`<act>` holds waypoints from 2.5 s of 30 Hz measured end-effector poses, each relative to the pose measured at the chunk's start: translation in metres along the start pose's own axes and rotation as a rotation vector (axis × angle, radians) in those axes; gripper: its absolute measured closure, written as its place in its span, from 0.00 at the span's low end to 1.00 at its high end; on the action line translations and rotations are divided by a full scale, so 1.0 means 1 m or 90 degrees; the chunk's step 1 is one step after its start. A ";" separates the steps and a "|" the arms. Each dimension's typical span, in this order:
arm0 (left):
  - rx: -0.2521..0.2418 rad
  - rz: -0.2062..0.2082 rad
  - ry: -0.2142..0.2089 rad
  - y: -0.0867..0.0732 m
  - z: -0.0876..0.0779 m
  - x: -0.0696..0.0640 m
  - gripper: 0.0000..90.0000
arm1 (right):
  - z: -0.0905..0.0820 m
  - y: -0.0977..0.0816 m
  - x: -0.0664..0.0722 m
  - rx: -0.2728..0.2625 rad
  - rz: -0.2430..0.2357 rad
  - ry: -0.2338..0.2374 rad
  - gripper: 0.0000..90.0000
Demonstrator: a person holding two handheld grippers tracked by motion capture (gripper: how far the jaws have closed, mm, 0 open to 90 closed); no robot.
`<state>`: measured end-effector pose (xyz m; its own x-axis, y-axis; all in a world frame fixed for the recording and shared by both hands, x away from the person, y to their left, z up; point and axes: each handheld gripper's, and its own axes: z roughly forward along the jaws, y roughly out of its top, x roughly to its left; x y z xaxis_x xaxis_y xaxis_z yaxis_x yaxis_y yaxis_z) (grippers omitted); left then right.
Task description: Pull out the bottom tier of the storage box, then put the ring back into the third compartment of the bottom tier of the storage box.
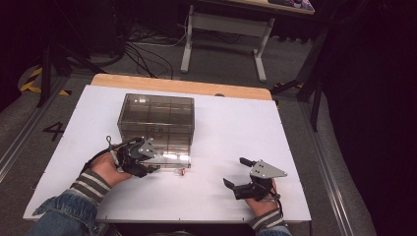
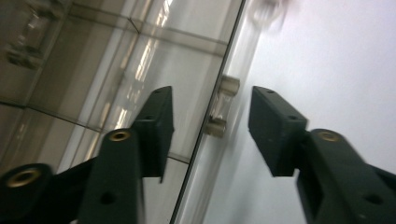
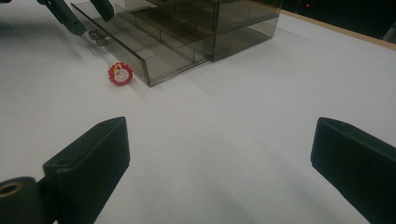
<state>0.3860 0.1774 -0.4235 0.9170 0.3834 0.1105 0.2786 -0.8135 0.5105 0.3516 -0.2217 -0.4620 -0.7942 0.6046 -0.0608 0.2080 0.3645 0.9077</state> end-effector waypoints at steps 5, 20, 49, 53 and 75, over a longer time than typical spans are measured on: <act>-0.029 -0.012 0.005 0.002 -0.007 -0.001 0.48 | 0.000 0.000 0.000 0.000 0.000 0.001 0.06; -0.072 -0.023 0.021 0.014 -0.019 -0.011 0.38 | 0.000 0.000 0.000 0.000 -0.002 0.002 0.06; -0.061 0.038 -0.022 0.045 0.000 -0.043 0.39 | 0.000 0.000 0.000 0.000 -0.003 0.003 0.06; -0.061 0.042 -0.021 0.047 0.002 -0.045 0.39 | 0.000 0.000 0.000 0.001 -0.004 0.002 0.06; -0.040 0.059 -0.028 0.065 0.019 -0.053 0.42 | 0.000 0.000 0.001 0.000 -0.004 0.003 0.06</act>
<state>0.3612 0.0964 -0.4128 0.9497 0.2878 0.1233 0.1753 -0.8150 0.5523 0.3514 -0.2208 -0.4618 -0.7986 0.5984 -0.0642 0.2034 0.3687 0.9070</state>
